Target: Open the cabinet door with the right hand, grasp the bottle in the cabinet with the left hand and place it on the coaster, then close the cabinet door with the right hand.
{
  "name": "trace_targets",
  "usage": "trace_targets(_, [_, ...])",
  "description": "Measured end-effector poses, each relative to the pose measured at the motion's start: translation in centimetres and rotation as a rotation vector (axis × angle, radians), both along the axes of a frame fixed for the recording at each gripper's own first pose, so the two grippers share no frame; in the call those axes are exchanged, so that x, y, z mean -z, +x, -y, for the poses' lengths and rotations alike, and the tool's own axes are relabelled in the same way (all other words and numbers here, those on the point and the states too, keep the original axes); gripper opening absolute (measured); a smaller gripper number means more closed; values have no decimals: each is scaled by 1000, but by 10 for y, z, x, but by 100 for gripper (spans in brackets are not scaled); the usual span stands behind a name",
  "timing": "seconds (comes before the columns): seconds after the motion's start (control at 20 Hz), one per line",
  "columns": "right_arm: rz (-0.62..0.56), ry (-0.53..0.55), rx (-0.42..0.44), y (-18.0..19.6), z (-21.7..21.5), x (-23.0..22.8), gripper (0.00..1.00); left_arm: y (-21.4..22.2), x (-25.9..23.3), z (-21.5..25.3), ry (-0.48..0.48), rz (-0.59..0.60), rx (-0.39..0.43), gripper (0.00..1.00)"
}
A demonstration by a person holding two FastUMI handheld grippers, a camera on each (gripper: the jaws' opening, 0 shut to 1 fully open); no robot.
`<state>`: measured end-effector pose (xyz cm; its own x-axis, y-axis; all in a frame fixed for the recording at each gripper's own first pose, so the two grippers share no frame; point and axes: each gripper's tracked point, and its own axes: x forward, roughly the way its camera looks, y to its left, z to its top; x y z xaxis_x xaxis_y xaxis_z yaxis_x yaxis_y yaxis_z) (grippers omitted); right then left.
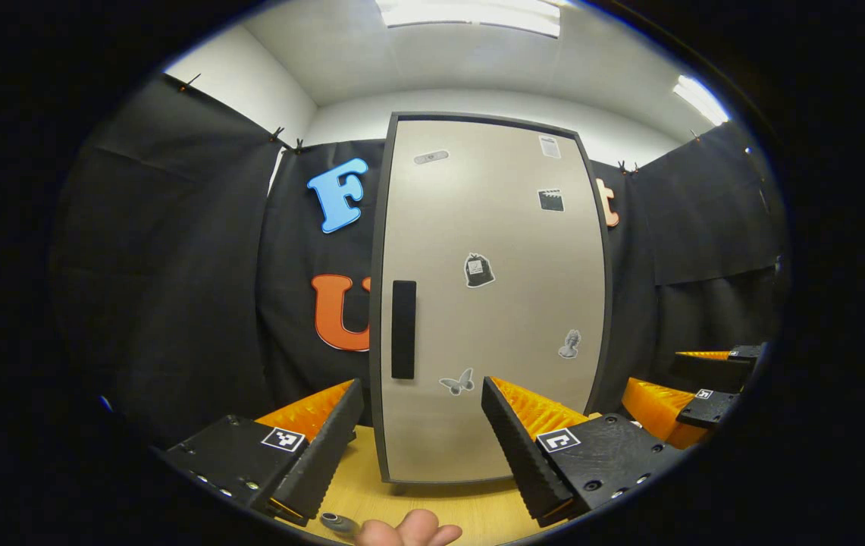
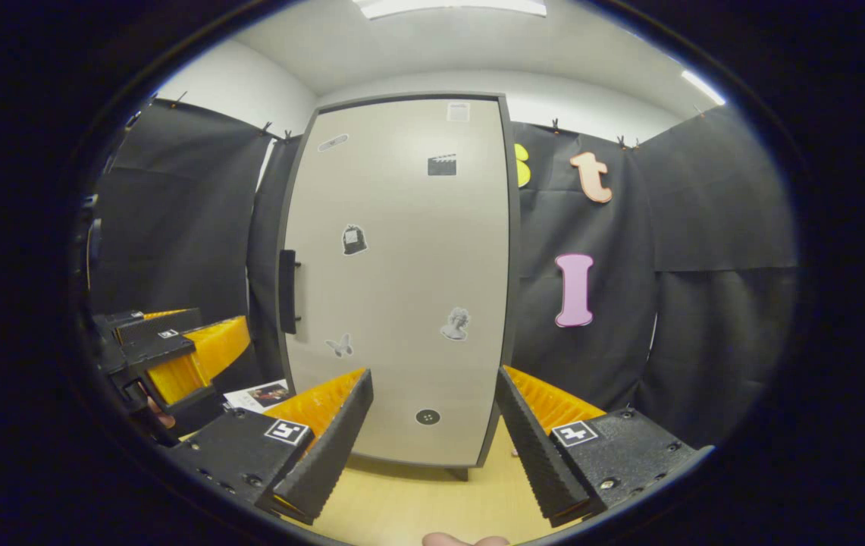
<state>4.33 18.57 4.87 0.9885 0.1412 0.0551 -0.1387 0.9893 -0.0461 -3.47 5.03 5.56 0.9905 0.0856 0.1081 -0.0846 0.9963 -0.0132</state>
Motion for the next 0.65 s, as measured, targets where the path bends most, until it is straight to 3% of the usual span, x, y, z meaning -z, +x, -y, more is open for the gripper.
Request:
trace_targets(0.2, [40,8,6,-5,3,-11,100,-3,-2,-10,24,2,-46,95])
trace_targets(0.65, [63,17,-30,-15,-3,-15,100,-9,-5,4,27,9,-5,95])
